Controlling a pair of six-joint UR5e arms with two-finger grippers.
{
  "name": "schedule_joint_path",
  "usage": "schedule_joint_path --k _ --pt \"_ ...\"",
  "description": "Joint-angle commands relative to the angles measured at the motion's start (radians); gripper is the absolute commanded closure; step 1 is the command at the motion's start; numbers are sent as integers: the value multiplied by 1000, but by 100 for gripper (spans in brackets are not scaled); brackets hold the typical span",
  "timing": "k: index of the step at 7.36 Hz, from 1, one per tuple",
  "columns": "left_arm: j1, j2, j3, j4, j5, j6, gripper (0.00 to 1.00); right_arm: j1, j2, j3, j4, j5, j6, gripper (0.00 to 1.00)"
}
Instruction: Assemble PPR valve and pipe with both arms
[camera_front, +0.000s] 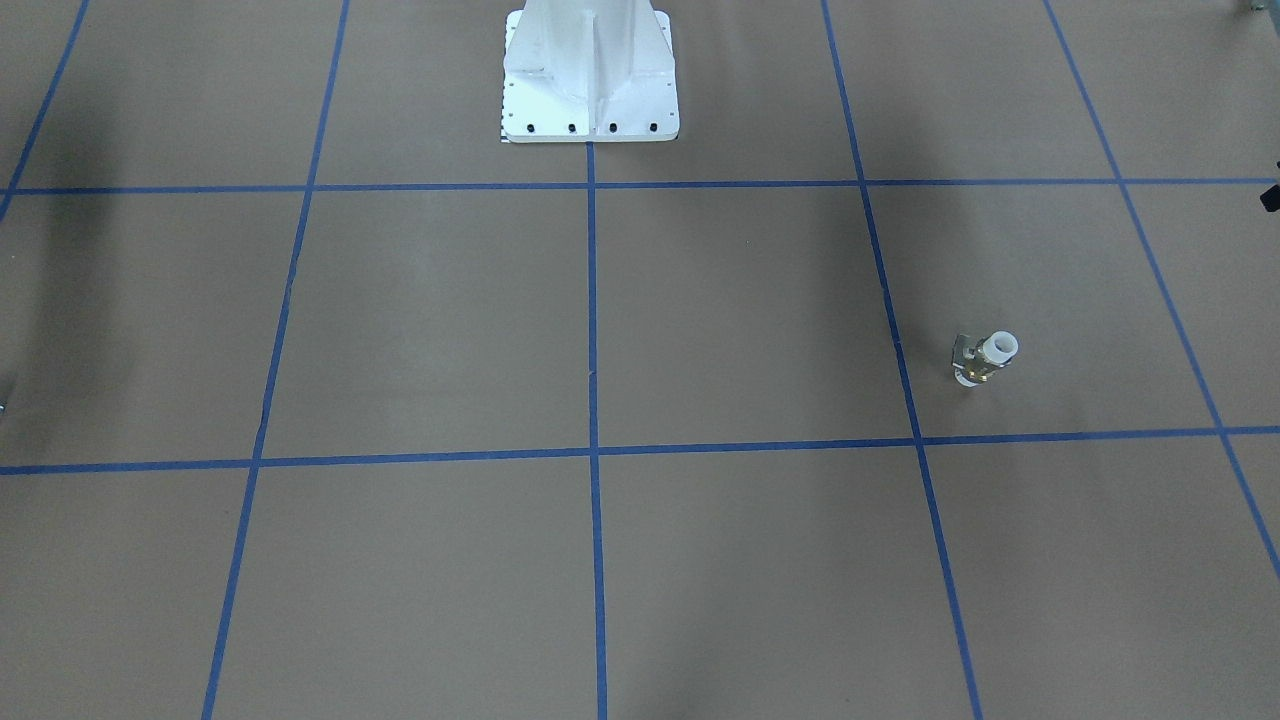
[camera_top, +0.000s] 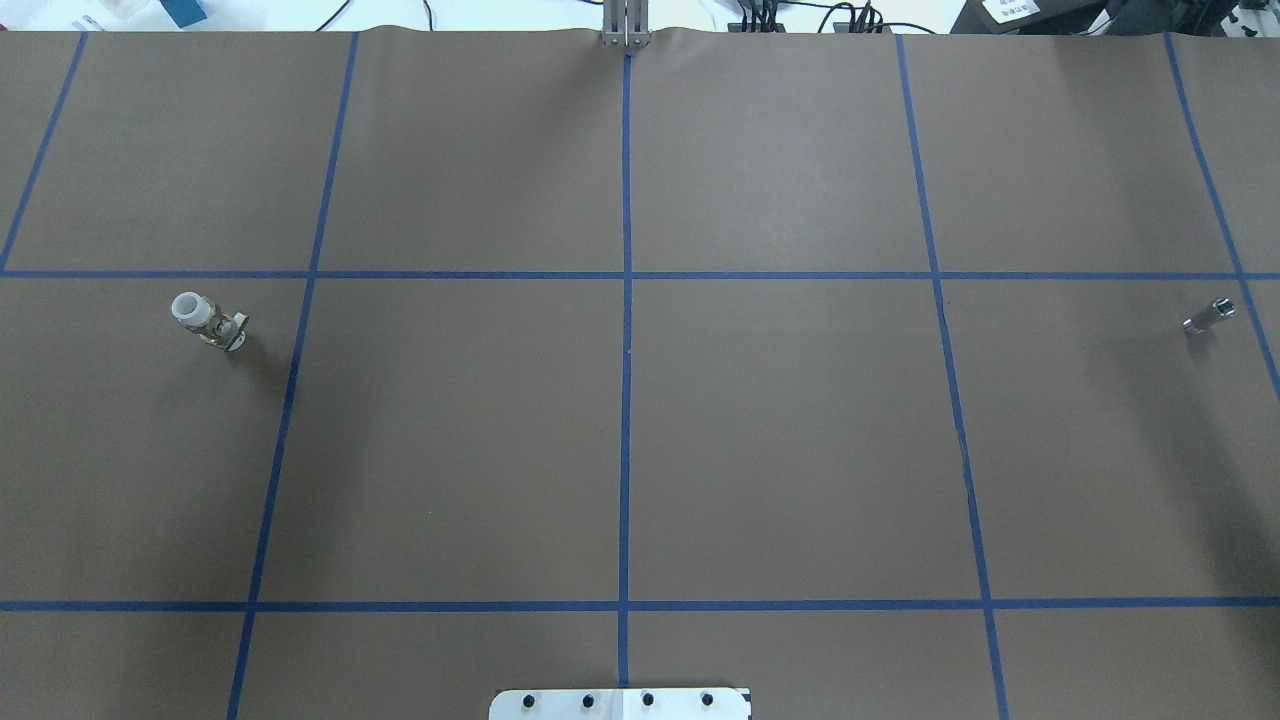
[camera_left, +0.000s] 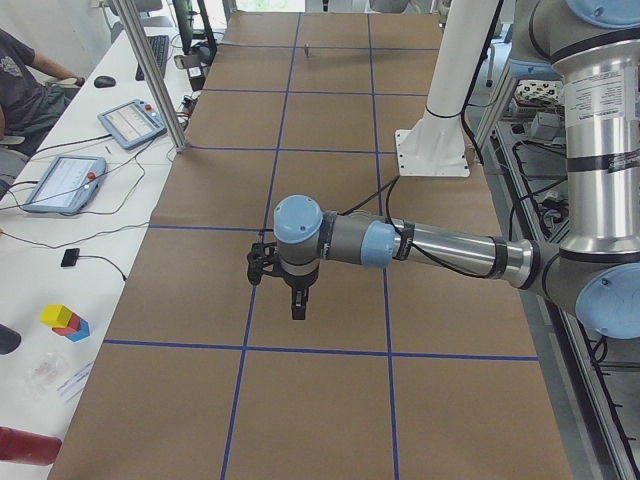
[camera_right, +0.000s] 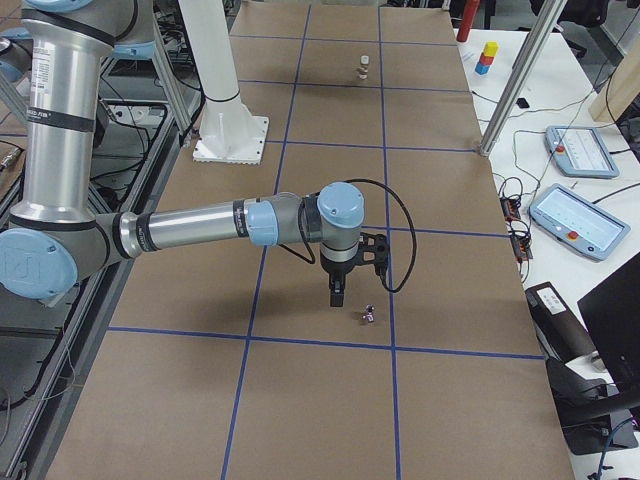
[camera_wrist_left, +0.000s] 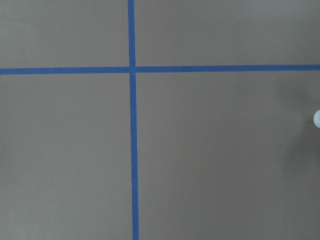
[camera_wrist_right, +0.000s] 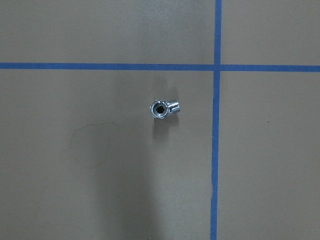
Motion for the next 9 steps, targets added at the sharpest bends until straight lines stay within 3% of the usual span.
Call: schedule_joint_path --k 1,7,9 --pt "1 -6 -1 0 -26 -5 0 1 -9 -4 0 0 0 1" --pt "1 -4 -13 5 -49 3 1 66 -15 22 -26 -11 -1 0" --pt "1 -6 -16 3 -43 4 1 26 -12 23 -63 -28 -13 0"
